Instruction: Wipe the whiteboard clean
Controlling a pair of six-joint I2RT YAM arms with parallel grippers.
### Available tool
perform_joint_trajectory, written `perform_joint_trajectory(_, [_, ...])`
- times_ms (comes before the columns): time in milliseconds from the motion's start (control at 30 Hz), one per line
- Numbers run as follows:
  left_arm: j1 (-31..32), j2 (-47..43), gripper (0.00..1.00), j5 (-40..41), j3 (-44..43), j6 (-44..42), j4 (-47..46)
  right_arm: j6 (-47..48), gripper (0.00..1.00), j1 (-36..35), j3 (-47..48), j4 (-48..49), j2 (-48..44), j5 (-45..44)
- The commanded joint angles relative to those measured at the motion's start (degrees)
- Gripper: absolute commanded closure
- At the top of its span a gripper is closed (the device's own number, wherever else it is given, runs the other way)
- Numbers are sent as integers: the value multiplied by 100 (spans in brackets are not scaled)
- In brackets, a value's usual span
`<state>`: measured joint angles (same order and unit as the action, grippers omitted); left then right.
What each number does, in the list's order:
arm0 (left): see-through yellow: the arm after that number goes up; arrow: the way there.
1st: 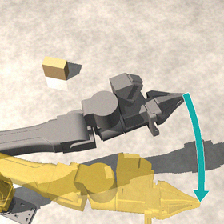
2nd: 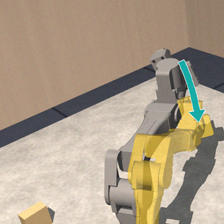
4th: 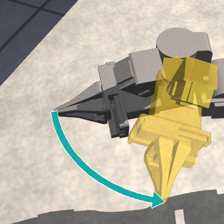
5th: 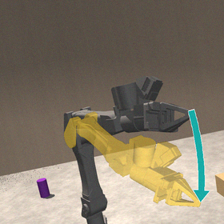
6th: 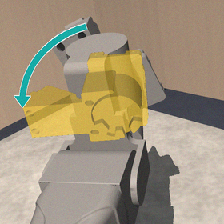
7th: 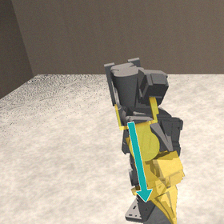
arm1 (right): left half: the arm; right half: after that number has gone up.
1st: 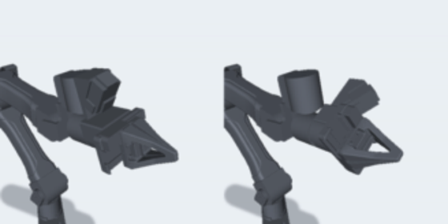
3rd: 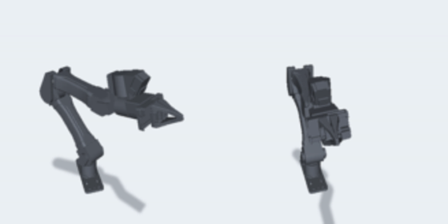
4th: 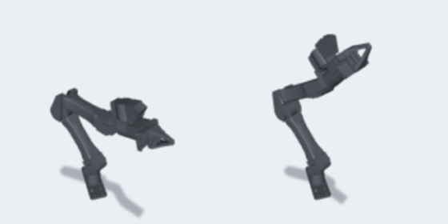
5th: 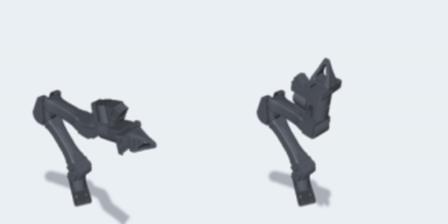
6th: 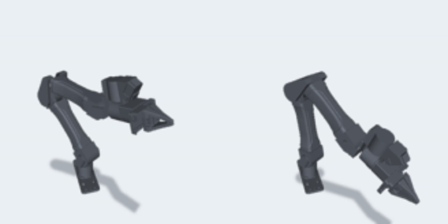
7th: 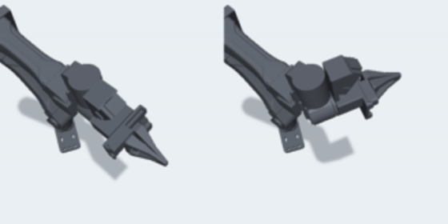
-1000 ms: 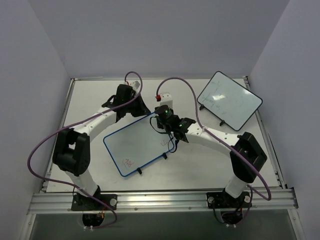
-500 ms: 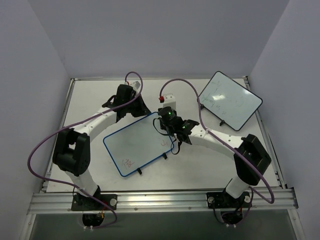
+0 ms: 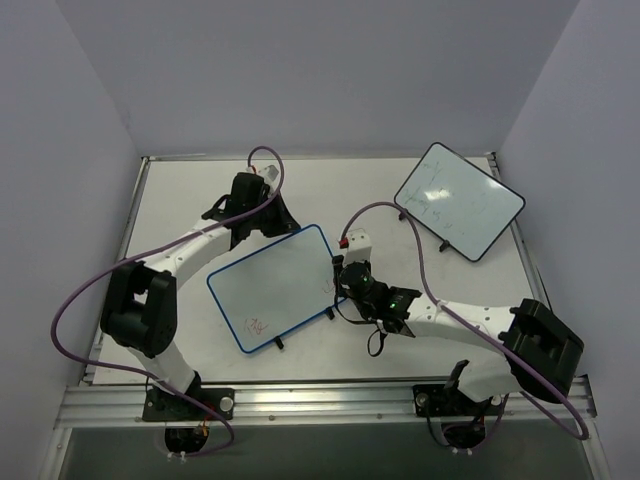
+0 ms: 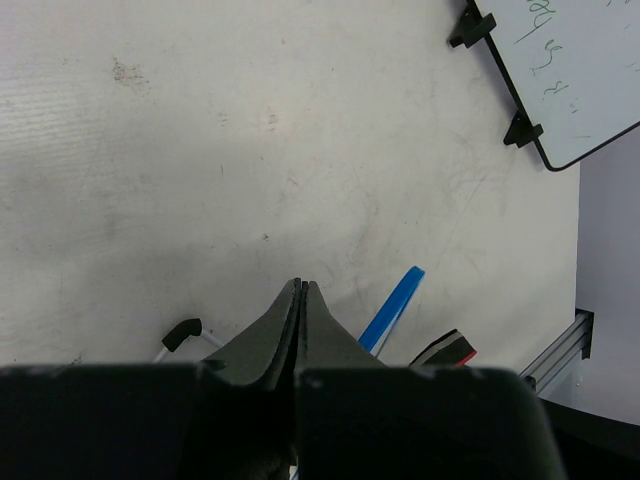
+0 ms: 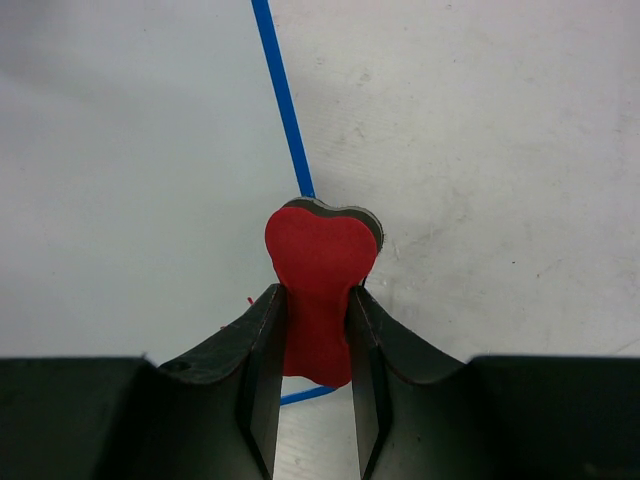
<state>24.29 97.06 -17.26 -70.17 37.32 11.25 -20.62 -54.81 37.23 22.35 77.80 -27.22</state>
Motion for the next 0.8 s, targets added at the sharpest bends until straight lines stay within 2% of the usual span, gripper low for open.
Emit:
perform_joint_trajectory(0, [75, -222, 98, -23, 74, 38, -175, -56, 100, -56, -137, 683, -213, -371])
perform_joint_trajectory(500, [67, -292, 98, -6, 170, 56, -281, 58, 100, -364, -1191, 2124, -274, -696])
perform_joint_trajectory(767, [67, -301, 98, 3, 170, 91, -307, 190, 100, -715, -1368, 2783, 7, -855])
